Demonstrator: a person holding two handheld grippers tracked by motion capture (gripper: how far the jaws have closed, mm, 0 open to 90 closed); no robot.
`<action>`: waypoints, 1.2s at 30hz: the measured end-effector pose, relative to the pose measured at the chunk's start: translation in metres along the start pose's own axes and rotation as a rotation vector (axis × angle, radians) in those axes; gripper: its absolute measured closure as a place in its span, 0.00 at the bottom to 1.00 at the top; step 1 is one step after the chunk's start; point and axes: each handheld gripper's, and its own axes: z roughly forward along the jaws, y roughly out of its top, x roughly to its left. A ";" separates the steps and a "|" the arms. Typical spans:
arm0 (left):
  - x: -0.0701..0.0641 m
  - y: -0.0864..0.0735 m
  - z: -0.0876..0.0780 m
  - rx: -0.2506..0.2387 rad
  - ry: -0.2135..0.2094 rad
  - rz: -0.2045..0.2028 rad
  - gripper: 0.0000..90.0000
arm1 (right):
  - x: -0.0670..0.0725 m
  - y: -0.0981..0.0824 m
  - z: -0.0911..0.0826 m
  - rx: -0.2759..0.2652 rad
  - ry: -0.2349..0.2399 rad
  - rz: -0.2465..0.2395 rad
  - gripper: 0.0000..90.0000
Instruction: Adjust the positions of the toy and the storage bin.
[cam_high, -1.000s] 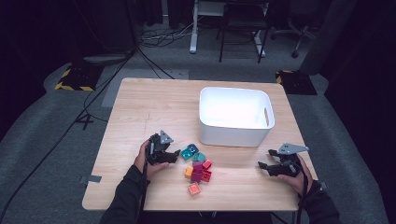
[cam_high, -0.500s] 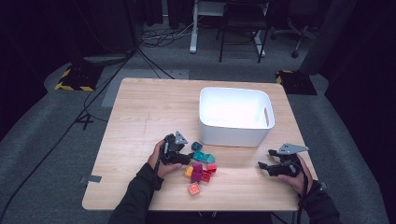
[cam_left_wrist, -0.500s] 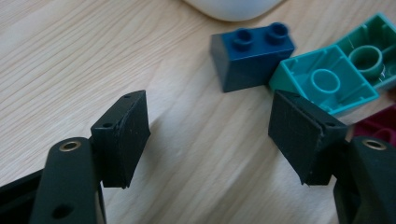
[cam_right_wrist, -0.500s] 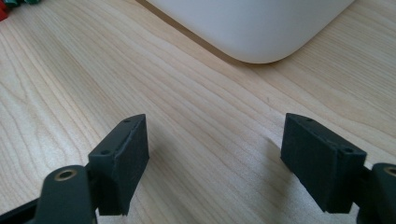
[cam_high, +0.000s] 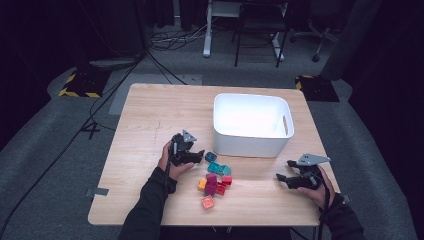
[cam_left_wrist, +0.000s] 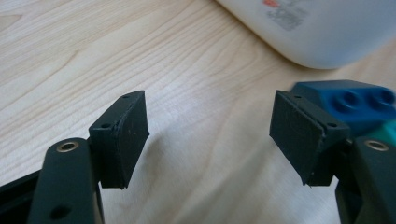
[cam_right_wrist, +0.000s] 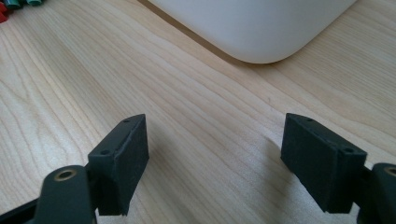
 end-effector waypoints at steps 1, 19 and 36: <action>0.000 0.002 0.003 0.006 -0.014 0.005 0.30 | 0.000 0.000 0.000 0.000 0.000 -0.001 0.26; -0.059 0.010 0.006 0.036 -0.185 0.200 0.29 | 0.000 0.000 0.000 0.000 0.002 -0.006 0.26; -0.015 -0.039 -0.074 -0.016 -0.064 0.161 0.21 | 0.000 0.000 0.000 0.000 0.000 -0.005 0.26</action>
